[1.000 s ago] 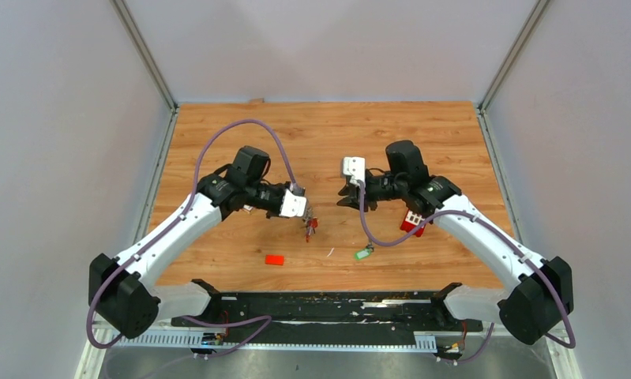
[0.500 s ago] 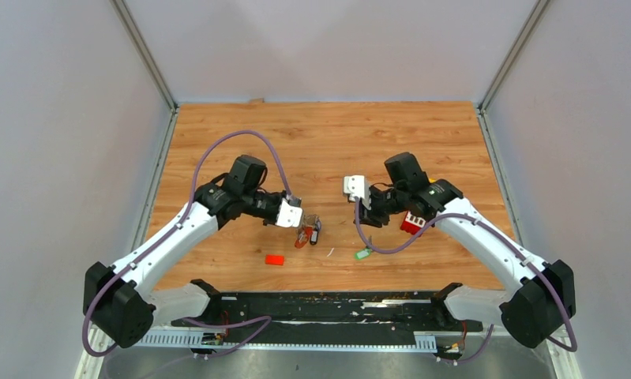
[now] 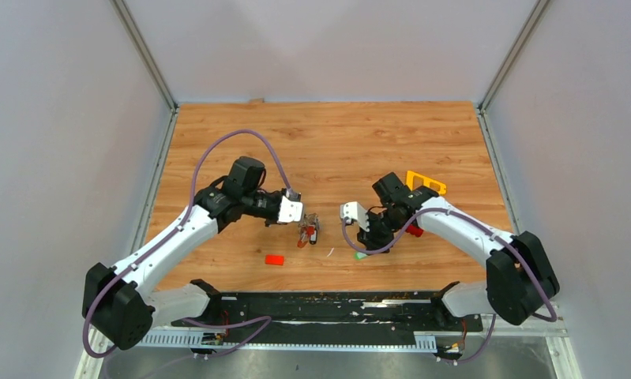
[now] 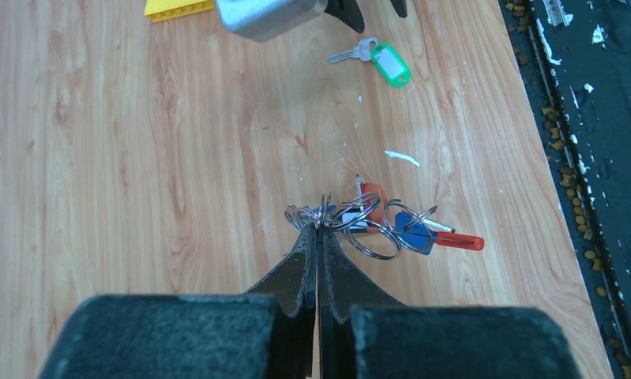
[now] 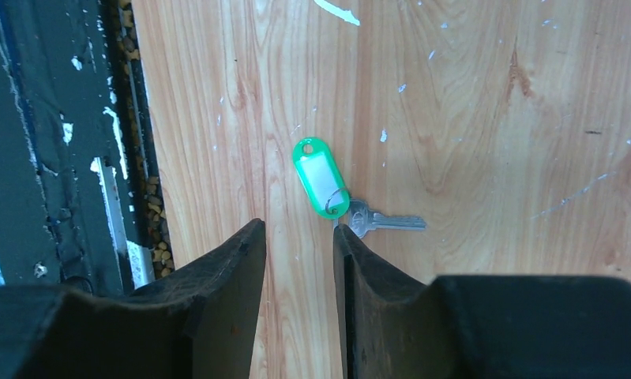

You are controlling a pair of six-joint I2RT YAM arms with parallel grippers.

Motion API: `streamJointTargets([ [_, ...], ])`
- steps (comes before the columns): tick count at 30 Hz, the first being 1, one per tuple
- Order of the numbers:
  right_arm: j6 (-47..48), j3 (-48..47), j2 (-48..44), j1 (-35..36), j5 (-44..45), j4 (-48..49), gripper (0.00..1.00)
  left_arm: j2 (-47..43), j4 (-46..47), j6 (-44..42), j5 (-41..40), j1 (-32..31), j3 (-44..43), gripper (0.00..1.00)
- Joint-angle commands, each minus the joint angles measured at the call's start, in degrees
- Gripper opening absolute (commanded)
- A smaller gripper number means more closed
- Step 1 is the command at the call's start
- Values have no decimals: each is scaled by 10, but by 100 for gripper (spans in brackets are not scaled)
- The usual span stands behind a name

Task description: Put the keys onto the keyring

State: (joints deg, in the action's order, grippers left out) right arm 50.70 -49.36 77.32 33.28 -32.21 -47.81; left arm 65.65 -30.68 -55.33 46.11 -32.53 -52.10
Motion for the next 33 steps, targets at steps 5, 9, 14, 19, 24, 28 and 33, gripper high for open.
streamJointTargets([
  [5,0,19,44,22,42,78,38,-11,28,20,29,3,2,0],
  [9,-1,23,54,27,56,91,37,-12,26,20,32,3,1,0],
  [14,-8,32,61,33,67,115,36,-10,29,19,33,3,4,0],
  [19,-8,39,70,41,78,127,35,-11,30,19,36,3,5,0],
  [24,-10,44,72,44,90,135,33,-13,27,17,35,3,3,0],
  [28,-14,44,72,44,106,140,26,-13,27,17,37,3,4,0],
  [33,-17,43,74,44,117,140,22,-13,26,17,38,3,3,0],
])
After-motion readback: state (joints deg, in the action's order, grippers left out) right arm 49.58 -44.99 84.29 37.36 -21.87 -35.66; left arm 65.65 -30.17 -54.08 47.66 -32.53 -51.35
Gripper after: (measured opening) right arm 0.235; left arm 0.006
